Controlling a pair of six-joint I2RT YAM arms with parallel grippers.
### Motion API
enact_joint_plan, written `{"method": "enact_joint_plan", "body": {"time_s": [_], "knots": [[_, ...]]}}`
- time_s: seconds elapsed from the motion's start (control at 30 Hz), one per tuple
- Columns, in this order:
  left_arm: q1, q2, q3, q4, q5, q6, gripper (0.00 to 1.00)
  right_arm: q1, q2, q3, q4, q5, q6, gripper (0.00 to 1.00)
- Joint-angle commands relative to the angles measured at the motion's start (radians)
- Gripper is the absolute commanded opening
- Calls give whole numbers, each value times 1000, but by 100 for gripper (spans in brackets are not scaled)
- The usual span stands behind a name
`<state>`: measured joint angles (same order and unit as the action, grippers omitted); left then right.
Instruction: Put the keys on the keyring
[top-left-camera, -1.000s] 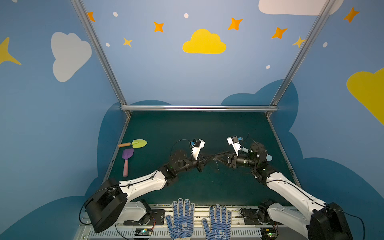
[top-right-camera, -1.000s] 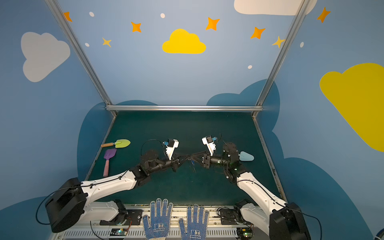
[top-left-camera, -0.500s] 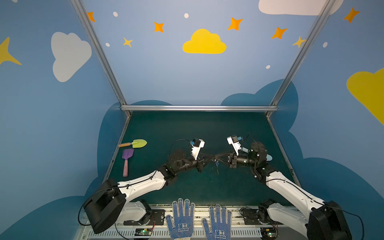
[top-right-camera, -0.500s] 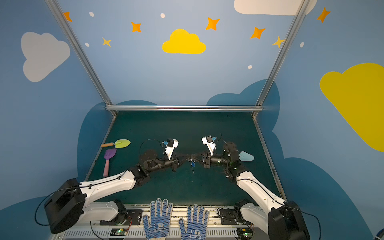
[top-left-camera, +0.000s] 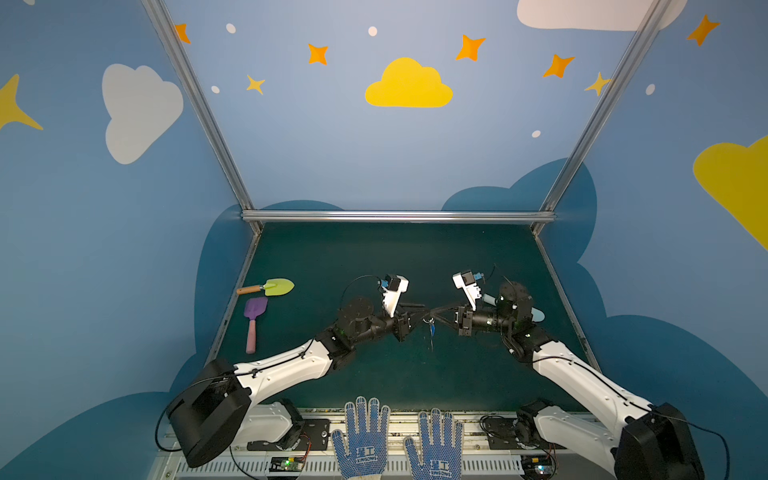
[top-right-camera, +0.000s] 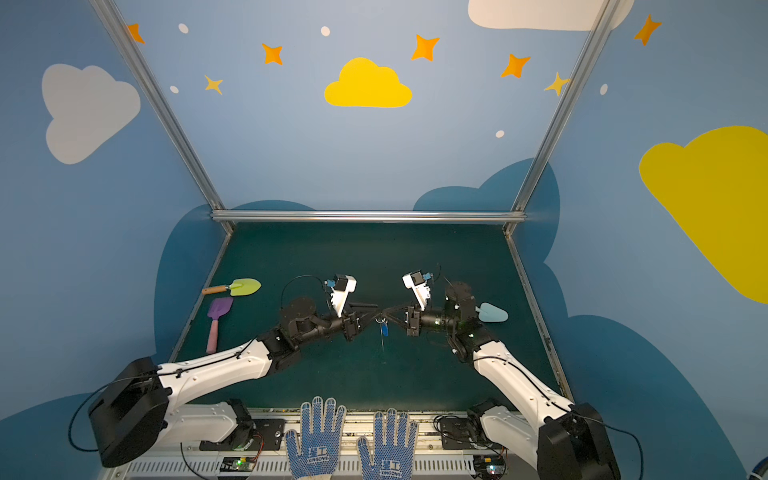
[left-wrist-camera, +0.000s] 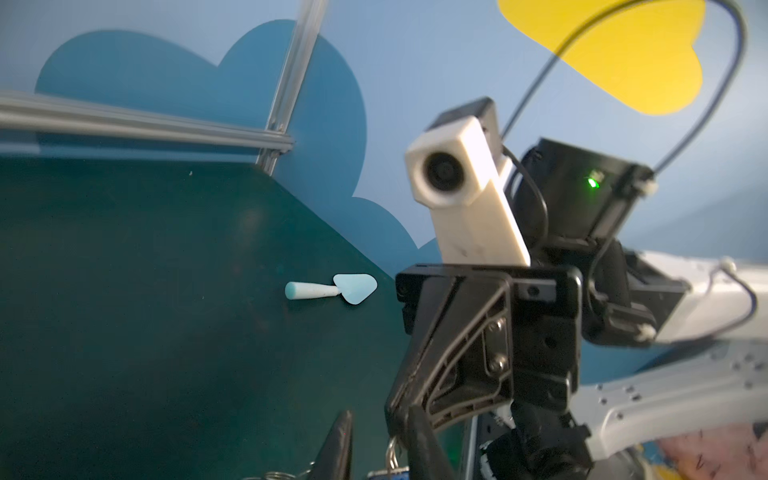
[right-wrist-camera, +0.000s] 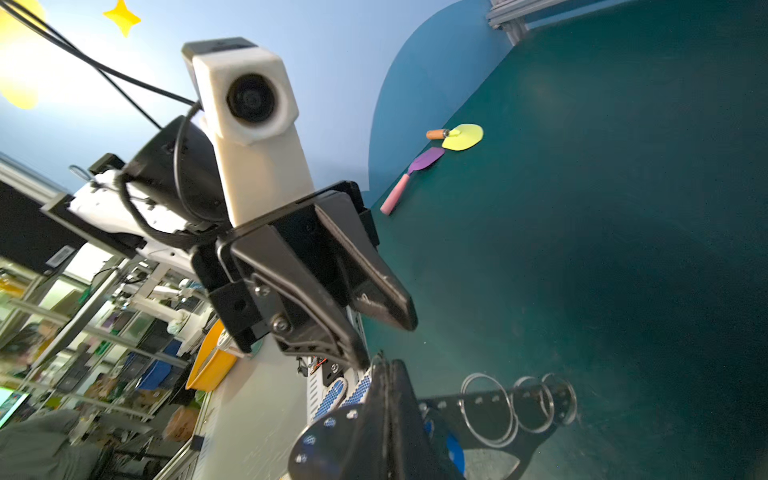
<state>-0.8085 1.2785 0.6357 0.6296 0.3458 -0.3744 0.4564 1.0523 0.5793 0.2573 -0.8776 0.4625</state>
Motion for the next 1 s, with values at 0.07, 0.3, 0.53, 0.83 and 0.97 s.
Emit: {"method": "enact_joint_plan", "body": {"time_s": [0.07,0.3,0.53,0.83,0.97], "knots": [[21,-24,35,-134,-210,-39,43,7,-14,64,-192,238,-97,0],[25,-14,83,-298,-179,-114,44,18,58,162,-379,559,-78,0],[-21,44,88,-235,-17,-234,42,33,93,205,-504,737,78,0],[-103,222,165,-248,-78,-242,42,62,72,210,-513,747,183,0],[-89,291,180,-162,-61,-280,48,70,45,198,-497,738,198,0]]}}
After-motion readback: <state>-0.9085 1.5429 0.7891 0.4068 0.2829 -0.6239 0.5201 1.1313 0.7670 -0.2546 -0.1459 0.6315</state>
